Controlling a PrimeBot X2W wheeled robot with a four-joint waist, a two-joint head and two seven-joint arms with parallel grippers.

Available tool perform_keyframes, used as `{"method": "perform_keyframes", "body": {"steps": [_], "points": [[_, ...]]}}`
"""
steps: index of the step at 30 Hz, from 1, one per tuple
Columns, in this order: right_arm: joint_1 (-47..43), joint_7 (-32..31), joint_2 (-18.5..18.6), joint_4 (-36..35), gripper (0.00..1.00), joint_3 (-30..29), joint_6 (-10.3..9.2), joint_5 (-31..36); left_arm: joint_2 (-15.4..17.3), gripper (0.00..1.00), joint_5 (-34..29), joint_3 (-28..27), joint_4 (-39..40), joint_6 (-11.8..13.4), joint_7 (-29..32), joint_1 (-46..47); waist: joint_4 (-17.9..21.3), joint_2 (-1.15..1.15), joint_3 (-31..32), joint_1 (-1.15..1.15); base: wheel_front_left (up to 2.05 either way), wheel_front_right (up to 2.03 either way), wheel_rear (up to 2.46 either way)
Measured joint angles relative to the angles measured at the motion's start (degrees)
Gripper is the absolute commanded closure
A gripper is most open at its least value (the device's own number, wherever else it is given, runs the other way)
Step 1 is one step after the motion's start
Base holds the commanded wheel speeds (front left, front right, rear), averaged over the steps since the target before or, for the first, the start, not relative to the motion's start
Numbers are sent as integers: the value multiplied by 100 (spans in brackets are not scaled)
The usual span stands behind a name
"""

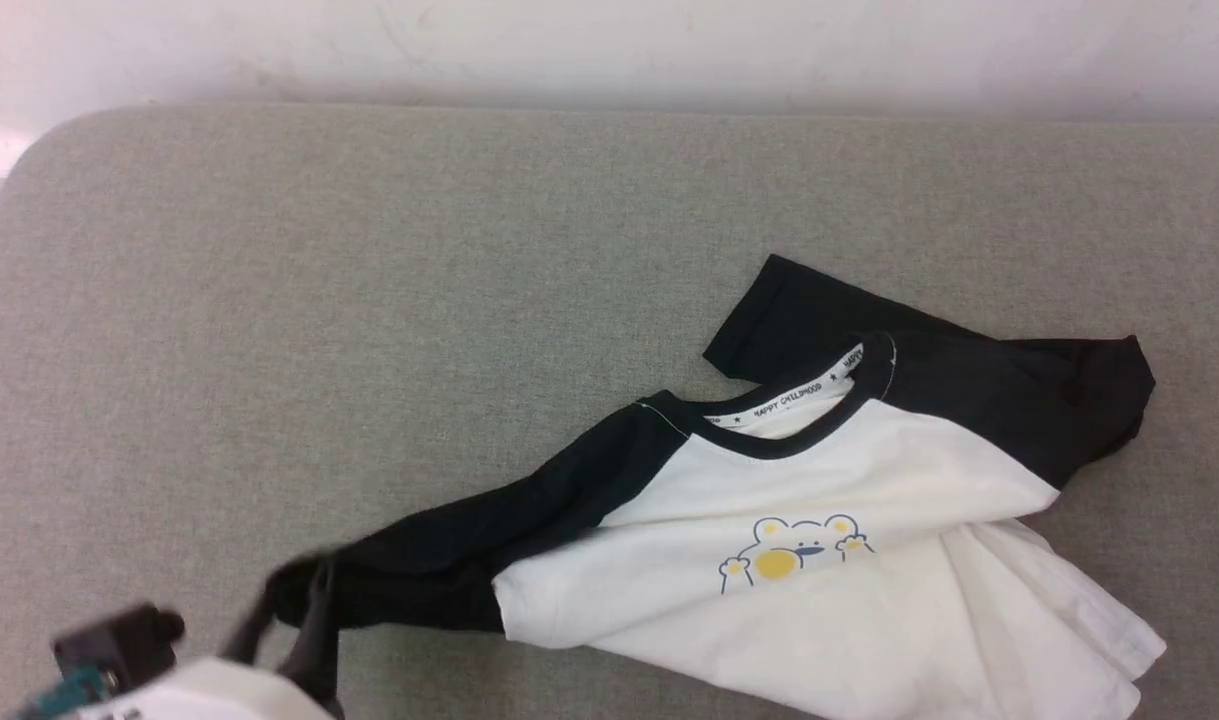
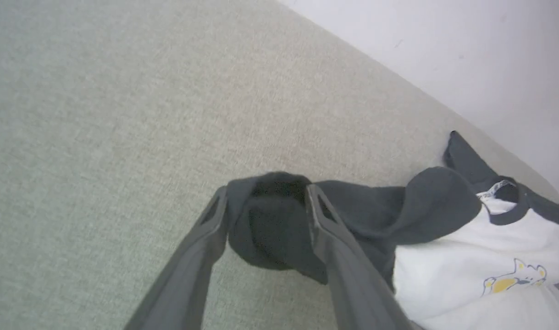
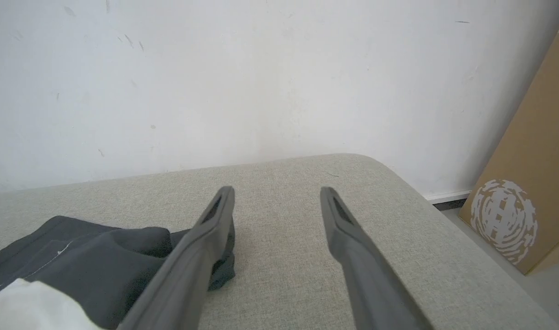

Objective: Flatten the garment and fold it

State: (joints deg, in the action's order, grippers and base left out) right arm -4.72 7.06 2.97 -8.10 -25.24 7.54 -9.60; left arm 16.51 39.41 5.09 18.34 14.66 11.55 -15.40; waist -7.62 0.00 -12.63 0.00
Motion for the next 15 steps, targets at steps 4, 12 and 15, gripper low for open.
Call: {"method": "perform_keyframes", "body": {"steps": [4, 12, 15], "points": [[4, -8, 0, -24, 0, 15, 0, 0, 186, 0, -87, 15, 647, -59, 85, 534, 8, 0, -19, 0, 0, 0, 0], [46, -40, -1, -15, 0, 129, 0, -10, 603, 0, -580, 943, 547, -522, 898, 1758, 114, 0, -201, 0, 0, 0, 0], [112, -27, -1, -10, 0, 147, 0, -18, 746, 0, -816, 1428, 52, -847, 1271, 2157, 183, 0, -302, 1, 0, 0, 0]]}}
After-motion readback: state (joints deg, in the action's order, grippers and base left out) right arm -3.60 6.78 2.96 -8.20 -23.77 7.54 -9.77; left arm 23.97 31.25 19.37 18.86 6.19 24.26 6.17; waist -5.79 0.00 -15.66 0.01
